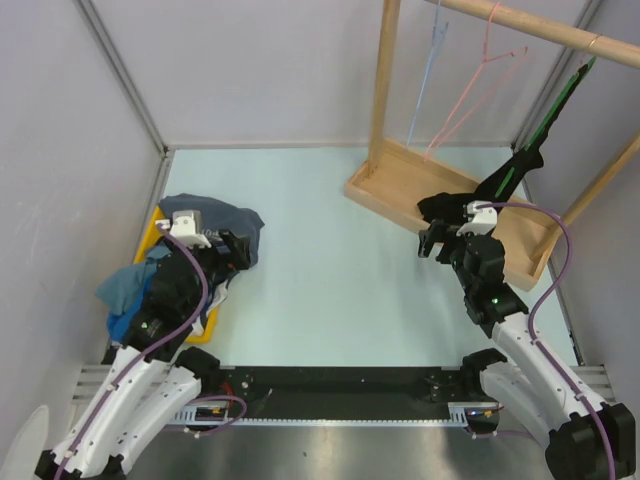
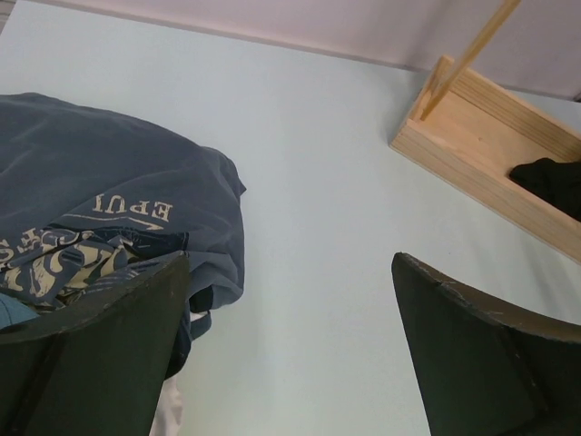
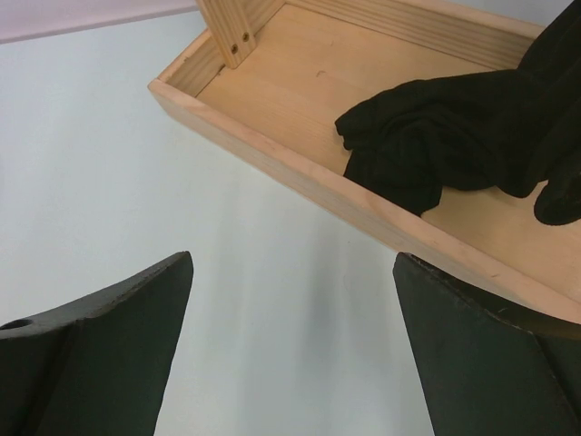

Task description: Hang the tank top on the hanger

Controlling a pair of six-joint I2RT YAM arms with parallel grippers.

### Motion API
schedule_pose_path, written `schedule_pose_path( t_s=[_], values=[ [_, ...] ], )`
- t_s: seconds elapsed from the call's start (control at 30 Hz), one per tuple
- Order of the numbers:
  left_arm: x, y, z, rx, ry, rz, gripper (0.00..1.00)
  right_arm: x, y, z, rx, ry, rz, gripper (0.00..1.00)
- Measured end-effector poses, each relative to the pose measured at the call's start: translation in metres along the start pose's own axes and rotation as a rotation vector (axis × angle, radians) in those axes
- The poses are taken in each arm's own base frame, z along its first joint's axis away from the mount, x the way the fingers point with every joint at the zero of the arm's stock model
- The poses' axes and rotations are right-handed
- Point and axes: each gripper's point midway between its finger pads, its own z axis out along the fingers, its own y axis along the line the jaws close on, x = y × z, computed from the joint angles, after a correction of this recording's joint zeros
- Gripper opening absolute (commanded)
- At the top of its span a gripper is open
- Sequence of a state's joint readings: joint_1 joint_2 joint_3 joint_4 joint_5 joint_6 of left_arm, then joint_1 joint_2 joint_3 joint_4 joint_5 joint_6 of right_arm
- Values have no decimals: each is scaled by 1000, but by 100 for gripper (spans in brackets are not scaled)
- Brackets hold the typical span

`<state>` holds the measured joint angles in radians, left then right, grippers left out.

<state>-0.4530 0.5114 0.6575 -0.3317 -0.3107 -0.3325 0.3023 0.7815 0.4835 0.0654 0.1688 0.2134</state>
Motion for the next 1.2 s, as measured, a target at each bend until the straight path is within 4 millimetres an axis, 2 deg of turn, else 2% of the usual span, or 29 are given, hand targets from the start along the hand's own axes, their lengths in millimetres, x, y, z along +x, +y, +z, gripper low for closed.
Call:
schedule_pose_path(
  t_s=[0.17, 0.43, 0.5, 0.57, 0.63, 0.7, 0.83, 0.93, 1.1, 1.2],
  values=[
    [10, 2, 4, -18, 47, 17, 99, 0, -1, 0, 5, 1, 3, 100],
    [35, 7, 22, -61, 159, 38, 99, 6, -4, 3, 18, 21, 13, 100],
    [38, 16, 28, -108, 212, -4, 100, 7, -5, 4, 24, 25, 20, 100],
    [37, 46, 31, -220, 225, -76, 100, 7, -7, 5, 30, 25, 26, 100],
    [39, 78, 22, -353, 231, -155, 100, 6, -9, 5, 36, 25, 33, 100],
    [37, 96, 5, -444, 212, -205, 99, 6, -12, 5, 43, 25, 43, 100],
    [29, 109, -26, -545, 160, -233, 99, 7, -14, 6, 44, 31, 61, 100],
    [25, 119, -41, -623, 146, -243, 99, 8, -15, 6, 42, 35, 75, 100],
    [36, 138, -58, -764, 169, -248, 99, 8, -15, 7, 37, 41, 95, 100],
    [47, 145, -61, -826, 195, -272, 99, 8, -16, 7, 35, 43, 104, 100]
  ],
)
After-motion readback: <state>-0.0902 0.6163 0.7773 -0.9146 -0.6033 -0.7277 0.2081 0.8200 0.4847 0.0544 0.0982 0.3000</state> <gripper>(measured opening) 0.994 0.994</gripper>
